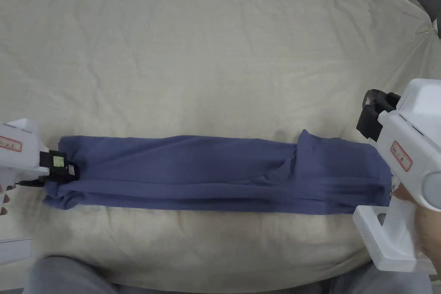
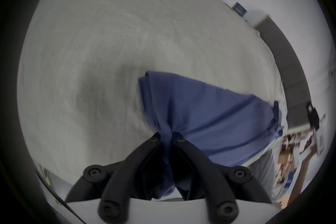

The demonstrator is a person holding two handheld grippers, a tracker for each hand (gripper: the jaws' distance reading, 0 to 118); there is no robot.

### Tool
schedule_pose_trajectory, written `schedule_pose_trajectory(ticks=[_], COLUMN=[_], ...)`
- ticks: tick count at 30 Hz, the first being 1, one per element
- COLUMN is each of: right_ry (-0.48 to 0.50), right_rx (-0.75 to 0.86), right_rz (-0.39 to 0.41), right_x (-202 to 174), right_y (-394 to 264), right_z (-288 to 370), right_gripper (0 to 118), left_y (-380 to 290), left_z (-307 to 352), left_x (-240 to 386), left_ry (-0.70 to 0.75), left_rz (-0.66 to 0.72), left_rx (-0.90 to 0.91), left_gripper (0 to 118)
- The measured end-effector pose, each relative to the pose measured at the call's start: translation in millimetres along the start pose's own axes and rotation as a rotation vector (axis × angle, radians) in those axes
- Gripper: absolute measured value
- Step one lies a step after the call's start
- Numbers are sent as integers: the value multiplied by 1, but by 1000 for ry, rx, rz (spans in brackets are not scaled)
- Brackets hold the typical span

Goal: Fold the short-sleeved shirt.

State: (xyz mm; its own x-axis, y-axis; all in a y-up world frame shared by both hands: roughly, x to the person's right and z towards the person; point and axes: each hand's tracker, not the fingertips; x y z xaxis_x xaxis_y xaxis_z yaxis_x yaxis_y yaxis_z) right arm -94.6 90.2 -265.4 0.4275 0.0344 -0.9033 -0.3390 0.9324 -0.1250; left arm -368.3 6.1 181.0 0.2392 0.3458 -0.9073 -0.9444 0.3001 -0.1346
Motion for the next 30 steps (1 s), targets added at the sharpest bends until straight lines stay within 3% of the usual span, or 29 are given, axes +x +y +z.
schedule_pose_trajectory(ticks=[3, 8, 12, 16, 22, 28, 30], right_ry=[14, 29, 43, 51, 62, 73, 73], right_rx=[1, 7, 21, 28, 56, 65, 67], right_rz=[12, -15, -33, -30, -41, -51, -45], right_x=[0, 3, 7, 9, 12, 15, 15], right_y=[-1, -1, 1, 2, 7, 10, 10], right_z=[1, 4, 7, 8, 12, 12, 12], right_gripper=[0, 0, 0, 0, 0, 0, 0], left_y=[3, 1, 0, -2, 7, 0, -16], left_z=[-2, 15, 38, 53, 74, 107, 120], left_x=[6, 19, 13, -1, -32, 14, 54], left_ry=[99, 117, 92, 207, 379, 189, 102], left_rz=[-100, -73, 42, -4, 36, -61, -83], left_rx=[21, 35, 62, 89, 158, 211, 224], left_gripper=[2, 0, 0, 0, 0, 0, 0])
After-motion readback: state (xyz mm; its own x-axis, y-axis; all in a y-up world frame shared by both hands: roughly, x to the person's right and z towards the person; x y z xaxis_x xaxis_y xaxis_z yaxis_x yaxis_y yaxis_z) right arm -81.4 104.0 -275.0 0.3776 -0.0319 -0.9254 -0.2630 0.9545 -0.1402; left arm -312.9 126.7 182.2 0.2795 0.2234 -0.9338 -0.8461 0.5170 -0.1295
